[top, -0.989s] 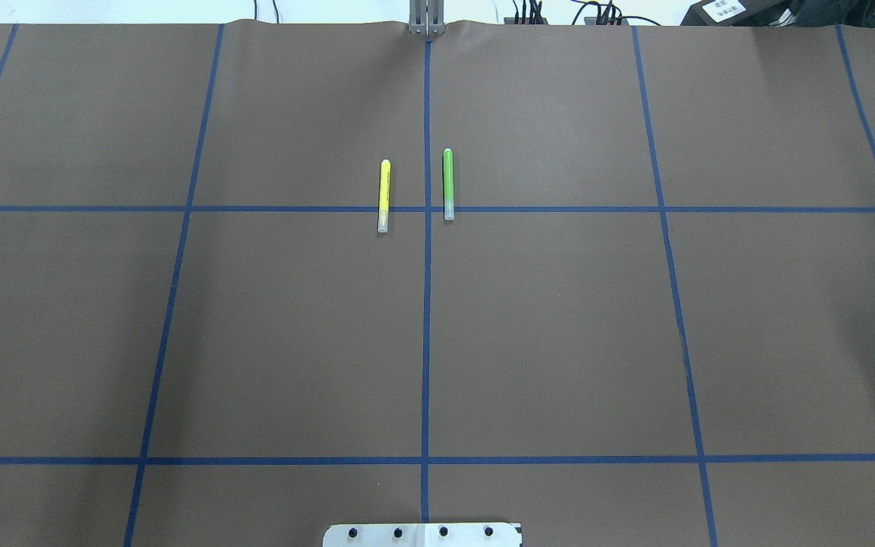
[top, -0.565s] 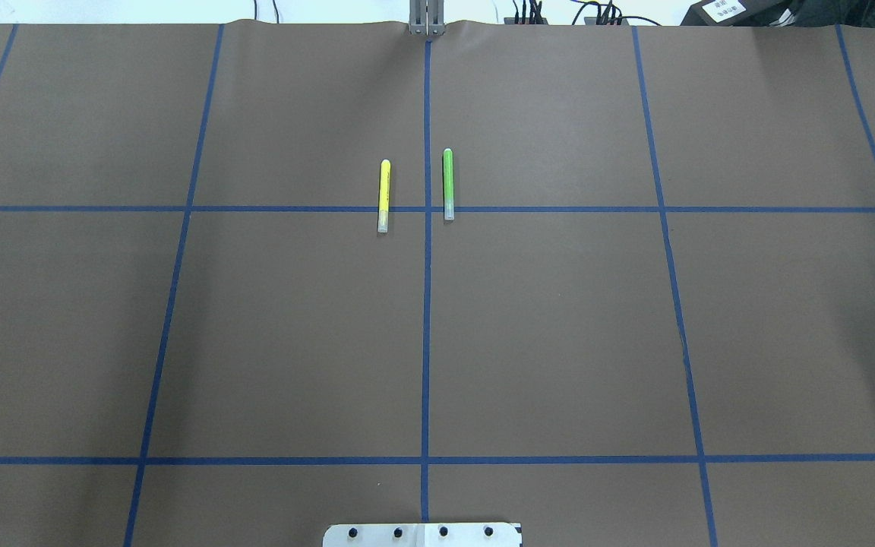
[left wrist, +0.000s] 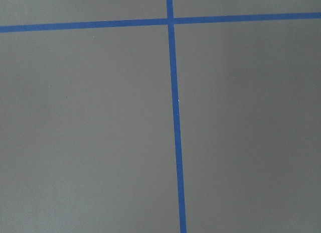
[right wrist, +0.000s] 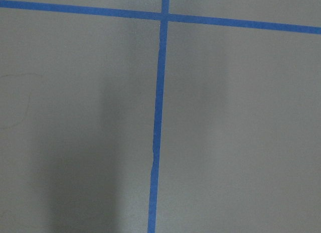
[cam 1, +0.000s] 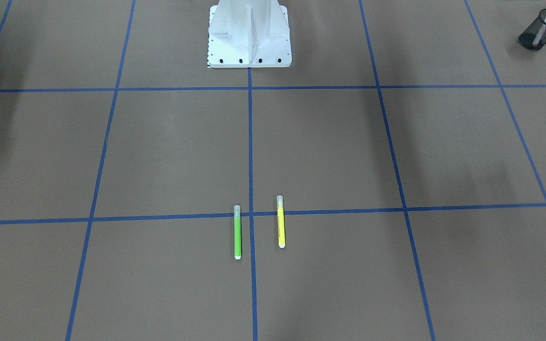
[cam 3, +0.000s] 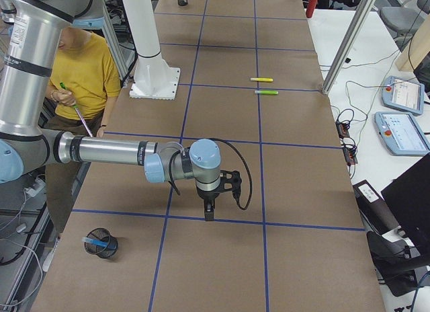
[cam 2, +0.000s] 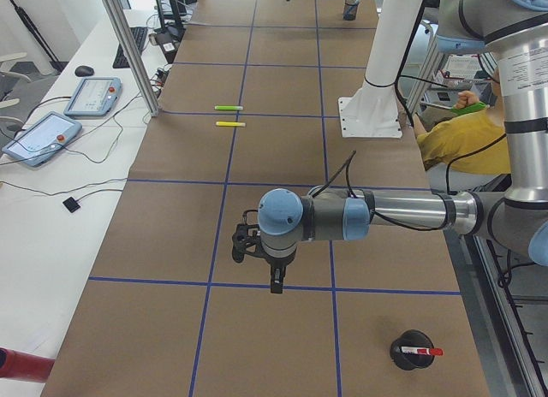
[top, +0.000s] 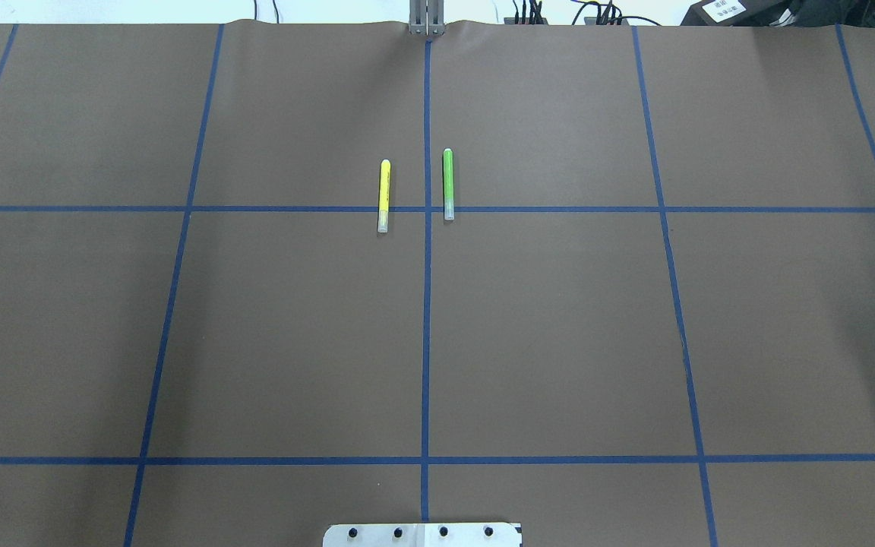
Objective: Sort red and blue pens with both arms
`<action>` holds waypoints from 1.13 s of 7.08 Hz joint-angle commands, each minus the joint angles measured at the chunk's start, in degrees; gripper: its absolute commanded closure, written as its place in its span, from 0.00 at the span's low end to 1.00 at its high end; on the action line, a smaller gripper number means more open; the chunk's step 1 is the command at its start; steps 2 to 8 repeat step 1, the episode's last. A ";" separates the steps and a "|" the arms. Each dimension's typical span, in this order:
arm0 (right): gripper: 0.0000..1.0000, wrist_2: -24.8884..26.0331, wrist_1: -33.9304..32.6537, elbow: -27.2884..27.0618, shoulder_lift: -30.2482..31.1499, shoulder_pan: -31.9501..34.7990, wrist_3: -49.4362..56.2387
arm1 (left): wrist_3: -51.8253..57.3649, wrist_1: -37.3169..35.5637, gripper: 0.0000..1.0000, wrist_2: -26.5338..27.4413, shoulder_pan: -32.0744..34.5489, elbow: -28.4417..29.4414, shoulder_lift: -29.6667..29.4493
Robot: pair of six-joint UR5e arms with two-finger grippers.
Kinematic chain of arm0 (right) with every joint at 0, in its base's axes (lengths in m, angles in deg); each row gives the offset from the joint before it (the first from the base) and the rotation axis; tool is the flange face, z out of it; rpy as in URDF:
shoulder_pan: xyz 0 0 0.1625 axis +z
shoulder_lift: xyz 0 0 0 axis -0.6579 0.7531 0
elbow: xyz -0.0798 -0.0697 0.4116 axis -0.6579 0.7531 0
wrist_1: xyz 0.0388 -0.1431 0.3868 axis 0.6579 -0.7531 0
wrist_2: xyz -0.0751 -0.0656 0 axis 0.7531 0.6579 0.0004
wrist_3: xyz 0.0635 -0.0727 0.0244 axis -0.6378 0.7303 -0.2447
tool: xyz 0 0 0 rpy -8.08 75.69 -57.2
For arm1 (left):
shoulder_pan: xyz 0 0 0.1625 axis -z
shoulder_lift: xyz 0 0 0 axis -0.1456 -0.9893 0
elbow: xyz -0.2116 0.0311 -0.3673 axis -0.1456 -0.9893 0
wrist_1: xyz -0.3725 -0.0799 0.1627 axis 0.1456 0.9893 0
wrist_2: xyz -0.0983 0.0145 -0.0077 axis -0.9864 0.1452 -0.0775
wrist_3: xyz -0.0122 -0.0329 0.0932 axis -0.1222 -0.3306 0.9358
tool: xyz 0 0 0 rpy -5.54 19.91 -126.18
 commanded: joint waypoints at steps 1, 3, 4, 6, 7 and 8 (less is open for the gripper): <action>0.00 -0.02 -0.09 -0.86 0.35 -0.01 0.00 | 0.00 0.06 0.00 0.00 0.02 -0.01 0.15; 0.00 -0.02 -0.09 -0.86 0.35 -0.01 0.00 | 0.00 0.06 0.00 0.00 0.02 -0.01 0.15; 0.00 -0.02 -0.09 -0.86 0.35 -0.01 0.00 | 0.00 0.06 0.00 0.00 0.02 -0.01 0.15; 0.00 -0.02 -0.09 -0.86 0.35 -0.01 0.00 | 0.00 0.06 0.00 0.00 0.02 -0.01 0.15; 0.00 -0.02 -0.09 -0.86 0.35 -0.01 0.00 | 0.00 0.06 0.00 0.00 0.02 -0.01 0.15; 0.00 -0.02 -0.09 -0.86 0.35 -0.01 0.00 | 0.00 0.06 0.00 0.00 0.02 -0.01 0.15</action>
